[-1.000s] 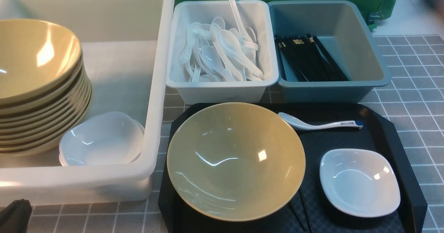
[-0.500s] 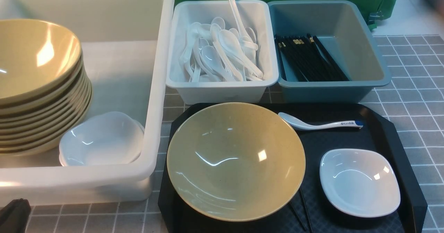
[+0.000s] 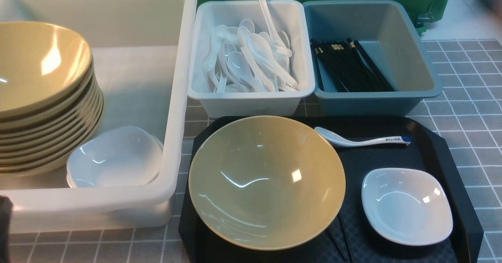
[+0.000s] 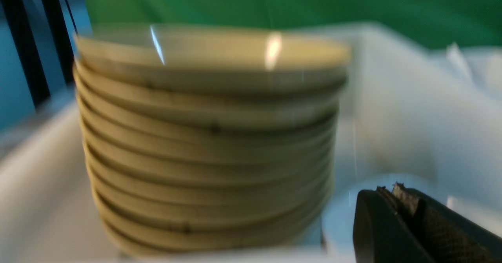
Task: On grey table put chopsticks spoon bowls plates into blue grey white boxes.
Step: 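Grasp the large bowl on the tray by its rim, then place the tan bowl onto the bowl stack in the left bin with the left gripper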
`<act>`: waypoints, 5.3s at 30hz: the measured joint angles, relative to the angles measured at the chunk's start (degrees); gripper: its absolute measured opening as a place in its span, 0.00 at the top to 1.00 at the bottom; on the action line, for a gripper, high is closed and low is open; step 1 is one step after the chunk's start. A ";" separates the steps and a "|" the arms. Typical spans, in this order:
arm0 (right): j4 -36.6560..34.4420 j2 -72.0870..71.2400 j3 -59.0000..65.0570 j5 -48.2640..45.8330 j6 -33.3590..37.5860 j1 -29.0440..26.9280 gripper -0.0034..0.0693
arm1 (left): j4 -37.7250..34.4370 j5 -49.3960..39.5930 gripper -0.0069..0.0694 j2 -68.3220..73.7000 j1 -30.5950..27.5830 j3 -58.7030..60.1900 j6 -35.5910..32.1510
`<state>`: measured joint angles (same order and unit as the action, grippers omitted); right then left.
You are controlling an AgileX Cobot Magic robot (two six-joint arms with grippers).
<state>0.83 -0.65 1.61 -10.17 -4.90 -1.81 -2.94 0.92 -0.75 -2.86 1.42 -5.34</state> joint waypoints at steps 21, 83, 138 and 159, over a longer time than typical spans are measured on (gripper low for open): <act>0.00 0.04 -7.36 38.18 -6.75 0.00 0.67 | 1.88 17.57 0.92 7.01 0.00 -20.90 19.58; -12.83 23.67 -20.31 -21.06 25.54 8.64 0.91 | 4.23 -68.14 0.23 108.95 39.82 -96.02 -0.22; -12.83 23.67 -19.92 -20.12 25.20 8.64 0.89 | -16.04 -53.05 0.70 86.71 -27.59 -83.01 -11.58; -12.83 23.67 -19.92 -20.12 22.34 8.64 0.87 | -17.82 -50.89 0.66 79.55 -25.36 -78.71 -5.89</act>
<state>-12.00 23.02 -18.30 -30.29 17.44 6.83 -20.75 -49.97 78.80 -28.22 -77.29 -11.23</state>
